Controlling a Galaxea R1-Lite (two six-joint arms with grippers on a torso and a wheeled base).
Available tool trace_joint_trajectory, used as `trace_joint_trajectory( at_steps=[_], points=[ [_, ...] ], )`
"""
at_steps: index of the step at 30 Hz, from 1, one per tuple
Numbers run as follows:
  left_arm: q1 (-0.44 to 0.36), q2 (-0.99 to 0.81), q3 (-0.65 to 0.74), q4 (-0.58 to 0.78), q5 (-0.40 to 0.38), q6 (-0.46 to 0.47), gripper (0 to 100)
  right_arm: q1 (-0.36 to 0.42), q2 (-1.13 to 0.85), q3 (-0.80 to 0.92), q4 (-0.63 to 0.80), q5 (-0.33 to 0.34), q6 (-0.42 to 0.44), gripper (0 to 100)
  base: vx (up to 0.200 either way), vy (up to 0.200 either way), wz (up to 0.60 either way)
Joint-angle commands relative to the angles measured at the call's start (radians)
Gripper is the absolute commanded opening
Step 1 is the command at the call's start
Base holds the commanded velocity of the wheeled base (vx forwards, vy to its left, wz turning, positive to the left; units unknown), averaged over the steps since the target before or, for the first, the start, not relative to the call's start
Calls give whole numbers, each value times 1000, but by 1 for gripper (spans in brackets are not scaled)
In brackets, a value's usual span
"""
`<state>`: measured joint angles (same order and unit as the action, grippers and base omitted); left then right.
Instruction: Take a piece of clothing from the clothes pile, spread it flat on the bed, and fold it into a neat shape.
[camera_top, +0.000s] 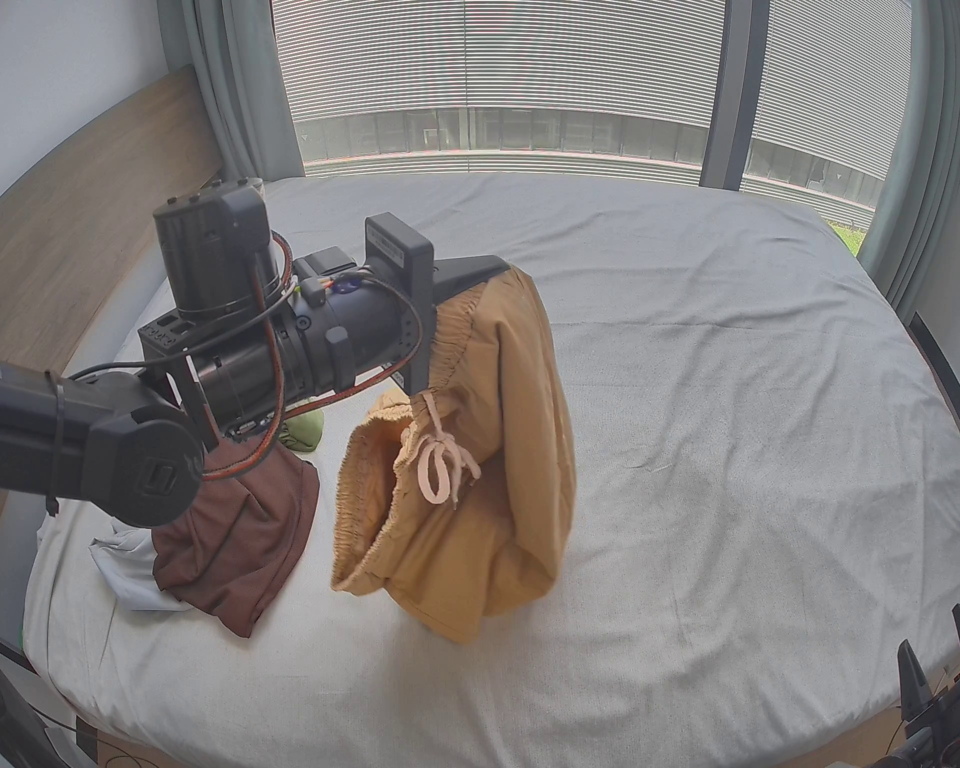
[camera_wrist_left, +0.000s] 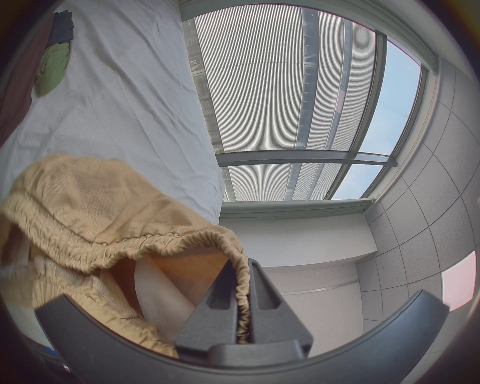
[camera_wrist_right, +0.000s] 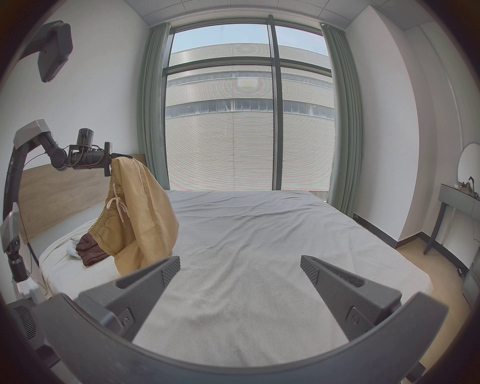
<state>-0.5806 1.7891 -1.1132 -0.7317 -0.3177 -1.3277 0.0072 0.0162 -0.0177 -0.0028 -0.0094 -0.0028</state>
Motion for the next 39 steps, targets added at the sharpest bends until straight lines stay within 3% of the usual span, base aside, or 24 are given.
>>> trace_joint_trajectory(
  at_steps=[1,10,28,39],
  points=[
    [-44,-7,-23,8,28,-2,0,0,-16,18,0,0,0,100,0,0,0],
    [-117,7,-50,9,57,-2,0,0,-16,18,0,0,0,100,0,0,0],
    [-191,70,-119,-2,74,-2,0,0,-16,18,0,0,0,100,0,0,0],
    [-260,115,-228,9,80,-70,0,0,-16,18,0,0,0,100,0,0,0]
  ],
)
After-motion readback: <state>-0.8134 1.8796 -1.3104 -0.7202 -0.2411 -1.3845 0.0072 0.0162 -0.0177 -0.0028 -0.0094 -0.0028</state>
